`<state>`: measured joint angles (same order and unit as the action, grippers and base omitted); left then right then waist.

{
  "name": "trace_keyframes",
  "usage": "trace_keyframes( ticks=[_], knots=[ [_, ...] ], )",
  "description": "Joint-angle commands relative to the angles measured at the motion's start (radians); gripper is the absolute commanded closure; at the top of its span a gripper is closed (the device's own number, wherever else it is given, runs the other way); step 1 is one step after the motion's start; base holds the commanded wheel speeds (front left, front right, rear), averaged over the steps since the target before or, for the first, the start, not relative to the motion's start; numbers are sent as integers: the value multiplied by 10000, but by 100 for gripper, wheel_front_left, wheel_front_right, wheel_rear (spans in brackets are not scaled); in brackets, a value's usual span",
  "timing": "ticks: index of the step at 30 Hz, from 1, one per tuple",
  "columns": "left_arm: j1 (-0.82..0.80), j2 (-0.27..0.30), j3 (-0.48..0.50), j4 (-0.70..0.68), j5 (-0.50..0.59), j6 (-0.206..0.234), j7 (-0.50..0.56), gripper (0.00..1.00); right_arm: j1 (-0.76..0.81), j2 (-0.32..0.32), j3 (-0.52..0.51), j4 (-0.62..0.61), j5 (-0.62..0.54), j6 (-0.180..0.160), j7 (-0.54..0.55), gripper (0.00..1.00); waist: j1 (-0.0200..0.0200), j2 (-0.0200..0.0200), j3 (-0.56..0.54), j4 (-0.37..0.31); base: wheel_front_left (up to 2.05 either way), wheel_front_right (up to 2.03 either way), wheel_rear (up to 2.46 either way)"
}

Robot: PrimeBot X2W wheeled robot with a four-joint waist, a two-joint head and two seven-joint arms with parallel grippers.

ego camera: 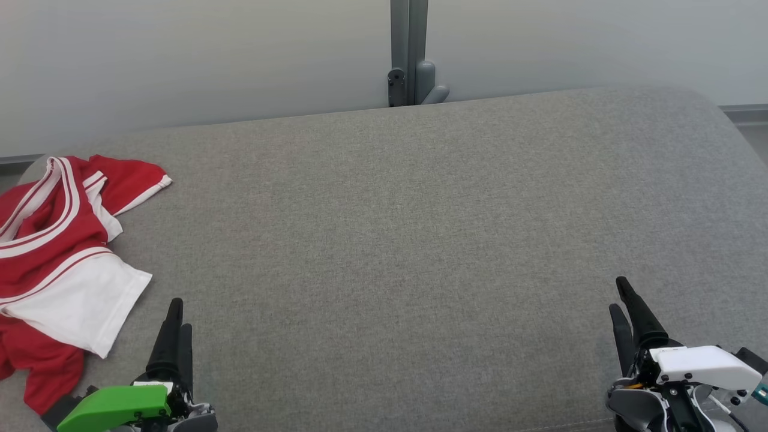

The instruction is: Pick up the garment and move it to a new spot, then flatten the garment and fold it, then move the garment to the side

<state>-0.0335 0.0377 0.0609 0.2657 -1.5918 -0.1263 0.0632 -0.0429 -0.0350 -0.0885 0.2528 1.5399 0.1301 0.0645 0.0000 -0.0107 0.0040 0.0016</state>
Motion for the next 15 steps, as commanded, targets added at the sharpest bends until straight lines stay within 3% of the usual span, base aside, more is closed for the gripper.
trace_keyframes(
  ticks=[1, 15],
  knots=[
    [-152, 111, -56, -165, 201, -13, -90, 0, -104, -57, 23, -232, -257, 3, -95, 0, 0, 10, 4, 3, 0, 0, 0],
    [-253, 389, -334, -3, 2132, -21, -756, 0, -178, -143, 385, -775, -3733, 4, -712, 0, 0, 22, 45, 66, 0, 0, 0]
  ],
)
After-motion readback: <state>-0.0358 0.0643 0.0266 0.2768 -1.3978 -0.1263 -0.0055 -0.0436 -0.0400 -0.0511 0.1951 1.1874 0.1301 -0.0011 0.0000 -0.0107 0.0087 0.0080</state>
